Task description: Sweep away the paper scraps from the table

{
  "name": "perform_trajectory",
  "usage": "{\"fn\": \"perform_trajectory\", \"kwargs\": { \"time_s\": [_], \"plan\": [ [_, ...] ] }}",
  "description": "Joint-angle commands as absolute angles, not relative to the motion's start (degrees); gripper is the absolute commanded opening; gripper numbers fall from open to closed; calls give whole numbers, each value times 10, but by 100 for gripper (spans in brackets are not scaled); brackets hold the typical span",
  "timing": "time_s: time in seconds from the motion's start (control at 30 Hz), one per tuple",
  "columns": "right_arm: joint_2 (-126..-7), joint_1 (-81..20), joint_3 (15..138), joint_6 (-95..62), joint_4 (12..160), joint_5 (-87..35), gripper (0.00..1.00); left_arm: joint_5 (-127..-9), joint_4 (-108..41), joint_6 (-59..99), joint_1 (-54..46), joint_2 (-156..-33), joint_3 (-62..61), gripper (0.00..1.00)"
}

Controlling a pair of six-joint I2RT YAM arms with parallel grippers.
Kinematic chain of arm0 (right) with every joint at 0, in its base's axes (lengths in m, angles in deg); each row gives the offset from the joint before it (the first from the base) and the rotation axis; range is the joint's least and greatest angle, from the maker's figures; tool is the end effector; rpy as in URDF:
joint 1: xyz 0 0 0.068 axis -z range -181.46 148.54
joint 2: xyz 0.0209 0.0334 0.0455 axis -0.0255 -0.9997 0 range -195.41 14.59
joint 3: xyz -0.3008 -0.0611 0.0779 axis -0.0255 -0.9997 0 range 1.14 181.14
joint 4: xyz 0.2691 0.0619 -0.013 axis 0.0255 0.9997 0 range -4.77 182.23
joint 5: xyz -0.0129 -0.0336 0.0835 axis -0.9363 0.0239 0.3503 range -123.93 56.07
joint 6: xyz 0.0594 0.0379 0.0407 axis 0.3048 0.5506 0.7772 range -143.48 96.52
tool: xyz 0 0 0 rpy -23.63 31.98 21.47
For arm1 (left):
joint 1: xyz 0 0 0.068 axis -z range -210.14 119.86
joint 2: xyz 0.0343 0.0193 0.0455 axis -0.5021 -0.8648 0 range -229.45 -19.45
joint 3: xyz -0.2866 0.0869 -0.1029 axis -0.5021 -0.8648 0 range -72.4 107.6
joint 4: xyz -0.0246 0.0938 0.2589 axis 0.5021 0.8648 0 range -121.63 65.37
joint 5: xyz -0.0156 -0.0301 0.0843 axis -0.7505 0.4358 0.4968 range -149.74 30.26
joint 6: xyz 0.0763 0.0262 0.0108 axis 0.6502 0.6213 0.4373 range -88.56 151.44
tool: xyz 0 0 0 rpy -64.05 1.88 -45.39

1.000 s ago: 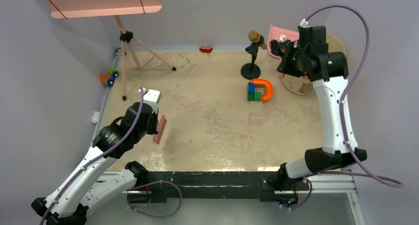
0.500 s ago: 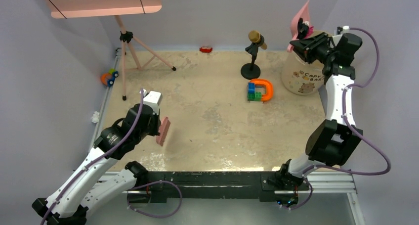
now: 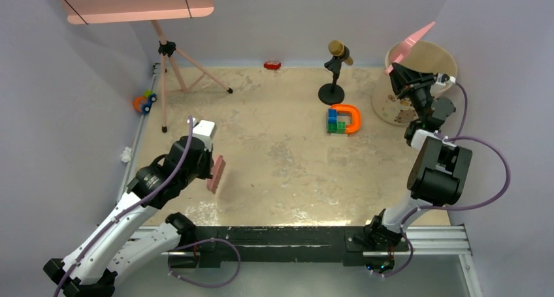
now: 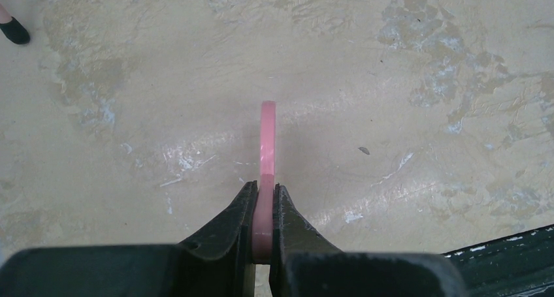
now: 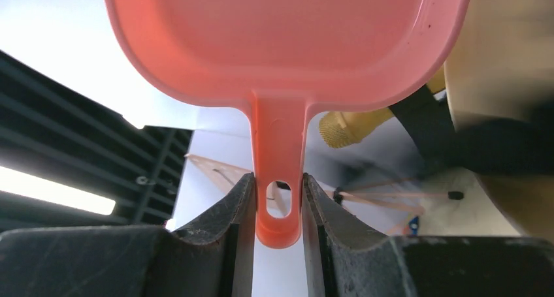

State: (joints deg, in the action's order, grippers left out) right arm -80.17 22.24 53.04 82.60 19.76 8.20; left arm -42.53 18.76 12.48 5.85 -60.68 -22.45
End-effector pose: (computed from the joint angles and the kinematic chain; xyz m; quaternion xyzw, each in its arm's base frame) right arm 0.3802 -0.1152 0.3367 0.3419 0.4905 0.6614 0.4529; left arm 0.1272 -0.0665 0.3221 0.0730 0.9013 -0.0656 0.4220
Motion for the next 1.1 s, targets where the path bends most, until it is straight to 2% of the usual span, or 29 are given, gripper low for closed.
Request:
{"fn": "perform_trajectory", "kwargs": {
  "time_s": [0.0, 0.23, 0.4, 0.5, 0.63, 0.73, 0.8, 0.97, 1.07],
  "plan": [
    [-816, 224, 529, 950, -45, 47, 0, -424, 164, 117, 56, -606, -224, 0],
    [-798, 224, 560, 925, 16, 65, 0, -422, 164, 117, 56, -609, -223, 0],
    [-763, 224, 607, 834, 136, 119, 0, -421, 164, 117, 56, -608, -223, 0],
    [-718, 212, 658, 690, 324, 164, 0, -421, 163, 117, 56, -608, -223, 0],
    [-638, 173, 715, 426, 663, 163, 0, -421, 163, 117, 56, -608, -224, 0],
    [-587, 97, 750, 218, 896, 85, 0, -421, 162, 118, 56, -608, -224, 0],
    [-563, 19, 758, 118, 1000, -24, 0, -421, 161, 118, 56, -608, -224, 0],
    [-550, -180, 687, 35, 1082, -212, 0, -419, 160, 116, 56, -601, -225, 0],
    [-610, -285, 681, 22, 1103, -310, 0, -382, 161, 100, 56, -591, -223, 0]
  ]
}}
